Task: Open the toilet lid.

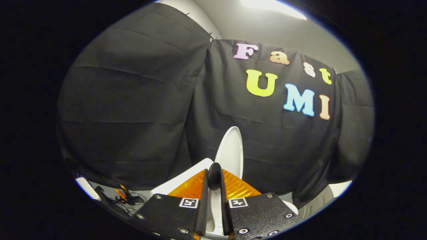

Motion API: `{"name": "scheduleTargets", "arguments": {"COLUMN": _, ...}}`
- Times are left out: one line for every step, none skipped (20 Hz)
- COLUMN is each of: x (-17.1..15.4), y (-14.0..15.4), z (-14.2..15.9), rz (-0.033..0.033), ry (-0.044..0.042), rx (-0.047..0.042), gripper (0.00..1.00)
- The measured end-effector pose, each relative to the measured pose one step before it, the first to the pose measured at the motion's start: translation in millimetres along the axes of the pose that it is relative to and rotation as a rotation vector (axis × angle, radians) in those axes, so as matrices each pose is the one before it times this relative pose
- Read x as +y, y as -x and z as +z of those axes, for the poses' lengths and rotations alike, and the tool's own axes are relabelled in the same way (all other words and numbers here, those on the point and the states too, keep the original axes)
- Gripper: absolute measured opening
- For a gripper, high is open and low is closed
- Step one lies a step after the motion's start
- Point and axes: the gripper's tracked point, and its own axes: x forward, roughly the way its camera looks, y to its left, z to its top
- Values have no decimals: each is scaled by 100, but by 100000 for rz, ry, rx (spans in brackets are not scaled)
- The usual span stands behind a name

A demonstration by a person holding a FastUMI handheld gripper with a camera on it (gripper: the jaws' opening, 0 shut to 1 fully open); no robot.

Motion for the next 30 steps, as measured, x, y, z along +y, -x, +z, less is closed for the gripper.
{"name": "scheduleTargets", "arguments": {"x": -265, "y": 614, "z": -10, "rz": 948, "ry": -3317, "rx": -140, "gripper": 30}}
{"name": "scheduleTargets", "arguments": {"x": -348, "y": 747, "z": 547, "rz": 532, "ry": -3014, "rx": -1537, "gripper": 41}}
{"name": "scheduleTargets", "arguments": {"x": -185, "y": 476, "z": 833, "rz": 1491, "ry": -3155, "rx": -2494, "gripper": 52}}
{"name": "scheduleTargets", "arguments": {"x": -157, "y": 516, "z": 1043, "rz": 1578, "ry": -3313, "rx": -3261, "gripper": 66}}
{"name": "scheduleTargets", "arguments": {"x": -291, "y": 507, "z": 1134, "rz": 1884, "ry": -3412, "rx": -3413, "gripper": 80}}
{"name": "scheduleTargets", "arguments": {"x": -491, "y": 331, "z": 1301, "rz": 1189, "ry": -3161, "rx": -3593, "gripper": 95}}
{"name": "scheduleTargets", "arguments": {"x": -701, "y": 476, "z": 1298, "rz": 1074, "ry": -2372, "rx": -3290, "gripper": 94}}
{"name": "scheduleTargets", "arguments": {"x": -648, "y": 288, "z": 970, "rz": 762, "ry": -1095, "rx": -2134, "gripper": 94}}
{"name": "scheduleTargets", "arguments": {"x": -875, "y": 376, "z": 1032, "rz": 52, "ry": -648, "rx": -2430, "gripper": 94}}
{"name": "scheduleTargets", "arguments": {"x": -1114, "y": 192, "z": 1174, "rz": -29, "ry": -494, "rx": -2530, "gripper": 95}}
{"name": "scheduleTargets", "arguments": {"x": -1068, "y": 152, "z": 815, "rz": -312, "ry": -405, "rx": -2185, "gripper": 95}}
{"name": "scheduleTargets", "arguments": {"x": -1185, "y": 24, "z": 633, "rz": -988, "ry": -112, "rx": -1033, "gripper": 94}}
{"name": "scheduleTargets", "arguments": {"x": -1572, "y": 238, "z": 359, "rz": -1770, "ry": 611, "rx": -43, "gripper": 94}}
{"name": "scheduleTargets", "arguments": {"x": -1577, "y": 161, "z": 177, "rz": -2079, "ry": 1237, "rx": 1283, "gripper": 94}}
{"name": "scheduleTargets", "arguments": {"x": -1408, "y": 374, "z": -210, "rz": -1357, "ry": 1241, "rx": 2038, "gripper": 94}}
{"name": "scheduleTargets", "arguments": {"x": -1165, "y": 457, "z": -131, "rz": -633, "ry": 1184, "rx": 2038, "gripper": 94}}
{"name": "scheduleTargets", "arguments": {"x": -1133, "y": 471, "z": -154, "rz": -472, "ry": 1148, "rx": 1614, "gripper": 94}}
{"name": "scheduleTargets", "arguments": {"x": -1180, "y": 693, "z": -6, "rz": -560, "ry": 1351, "rx": 943, "gripper": 94}}
{"name": "scheduleTargets", "arguments": {"x": -1276, "y": 811, "z": 123, "rz": -1237, "ry": 1379, "rx": 66, "gripper": 94}}
{"name": "scheduleTargets", "arguments": {"x": -1133, "y": 833, "z": 143, "rz": -284, "ry": 1763, "rx": -366, "gripper": 94}}
{"name": "scheduleTargets", "arguments": {"x": -752, "y": 632, "z": -52, "rz": -238, "ry": 1482, "rx": -546, "gripper": 94}}
{"name": "scheduleTargets", "arguments": {"x": -1102, "y": 726, "z": 64, "rz": -751, "ry": 1612, "rx": -554, "gripper": 94}}
{"name": "scheduleTargets", "arguments": {"x": -1036, "y": 709, "z": 23, "rz": -930, "ry": 1478, "rx": -510, "gripper": 94}}
{"name": "scheduleTargets", "arguments": {"x": -997, "y": 552, "z": -145, "rz": -1291, "ry": 1186, "rx": 648, "gripper": 94}}
{"name": "scheduleTargets", "arguments": {"x": -908, "y": 538, "z": -406, "rz": -536, "ry": 1175, "rx": 762, "gripper": 94}}
{"name": "scheduleTargets", "arguments": {"x": -761, "y": 577, "z": -361, "rz": 253, "ry": 1307, "rx": 1174, "gripper": 94}}
{"name": "scheduleTargets", "arguments": {"x": -827, "y": 518, "z": -429, "rz": -478, "ry": 791, "rx": 800, "gripper": 94}}
{"name": "scheduleTargets", "arguments": {"x": -1344, "y": 457, "z": -567, "rz": -2160, "ry": 1088, "rx": 1460, "gripper": 94}}
{"name": "scheduleTargets", "arguments": {"x": -1893, "y": 471, "z": -524, "rz": -3783, "ry": 1444, "rx": 1240, "gripper": 95}}
{"name": "scheduleTargets", "arguments": {"x": -1605, "y": 371, "z": -387, "rz": -3495, "ry": 1282, "rx": 905, "gripper": 95}}
